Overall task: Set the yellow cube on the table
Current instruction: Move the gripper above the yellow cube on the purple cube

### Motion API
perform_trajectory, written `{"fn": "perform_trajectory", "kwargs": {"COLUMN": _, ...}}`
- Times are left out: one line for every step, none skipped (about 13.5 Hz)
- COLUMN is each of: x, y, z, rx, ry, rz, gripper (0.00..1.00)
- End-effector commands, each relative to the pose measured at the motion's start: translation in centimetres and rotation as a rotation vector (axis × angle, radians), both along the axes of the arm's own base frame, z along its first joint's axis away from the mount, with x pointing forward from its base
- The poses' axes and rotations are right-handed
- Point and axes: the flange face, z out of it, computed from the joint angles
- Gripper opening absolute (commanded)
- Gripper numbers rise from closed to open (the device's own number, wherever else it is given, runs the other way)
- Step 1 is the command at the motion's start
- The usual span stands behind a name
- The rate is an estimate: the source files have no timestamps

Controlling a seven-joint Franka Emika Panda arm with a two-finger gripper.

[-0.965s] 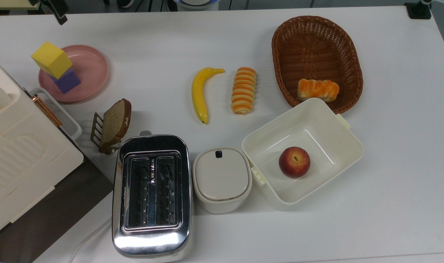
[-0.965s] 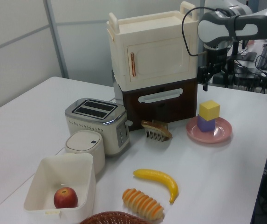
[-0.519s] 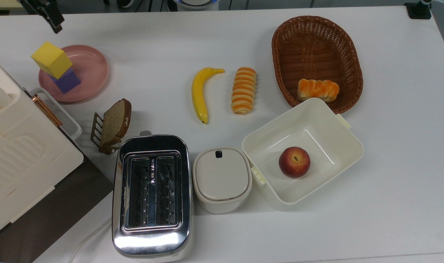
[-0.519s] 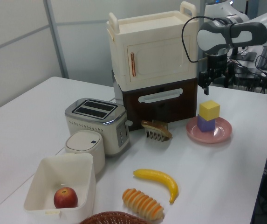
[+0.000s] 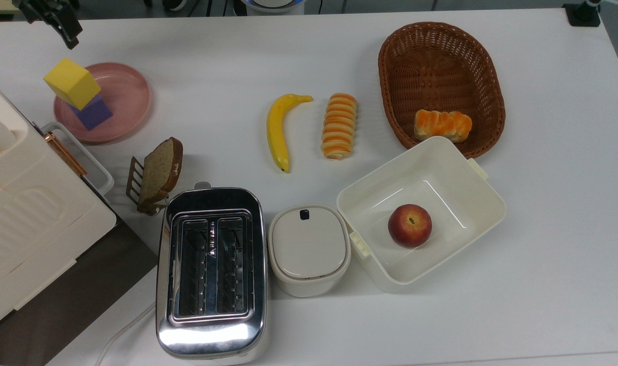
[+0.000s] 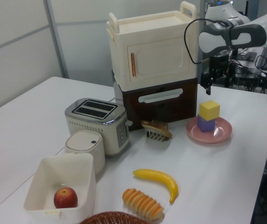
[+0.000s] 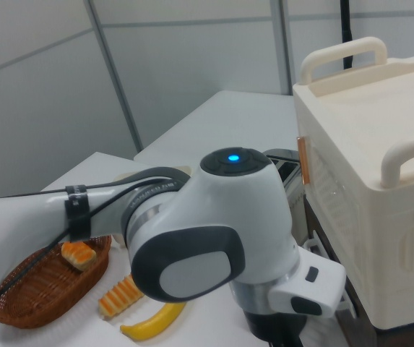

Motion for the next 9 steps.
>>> {"fn": "perform_trajectory", "kwargs": {"x": 0.3, "y": -0.6, "z": -1.4, "rx": -0.018, "ry": -0.009, "rz": 0.035, "gripper": 1.0}}
{"fn": "perform_trajectory", "kwargs": {"x": 0.2, "y": -0.7, "z": -1.7, "rx": -0.017, "ry": -0.006, "rz": 0.04, "gripper": 1.0}}
{"fn": "perform_trajectory", "kwargs": {"x": 0.2, "y": -0.8, "z": -2.1, "rx": -0.015, "ry": 0.004, "rz": 0.049, "gripper": 1.0}}
{"fn": "perform_trajectory", "kwargs": {"x": 0.2, "y": -0.7, "z": -2.3, "rx": -0.014, "ry": 0.007, "rz": 0.053, "gripper": 1.0}}
{"fn": "perform_trajectory", "kwargs": {"x": 0.3, "y": -0.7, "z": -2.4, "rx": -0.014, "ry": 0.009, "rz": 0.055, "gripper": 1.0}}
{"fn": "perform_trajectory", "kwargs": {"x": 0.6, "y": -0.6, "z": -2.8, "rx": -0.016, "ry": 0.014, "rz": 0.068, "gripper": 1.0}}
{"fn": "perform_trajectory", "kwargs": {"x": 0.9, "y": -0.4, "z": -3.0, "rx": -0.019, "ry": 0.015, "rz": 0.093, "gripper": 1.0}}
{"fn": "perform_trajectory", "kwargs": {"x": 0.9, "y": -0.4, "z": -3.1, "rx": -0.018, "ry": 0.018, "rz": 0.105, "gripper": 1.0}}
{"fn": "perform_trajectory", "kwargs": {"x": 1.1, "y": -0.3, "z": -3.3, "rx": -0.023, "ry": 0.017, "rz": 0.118, "gripper": 1.0}}
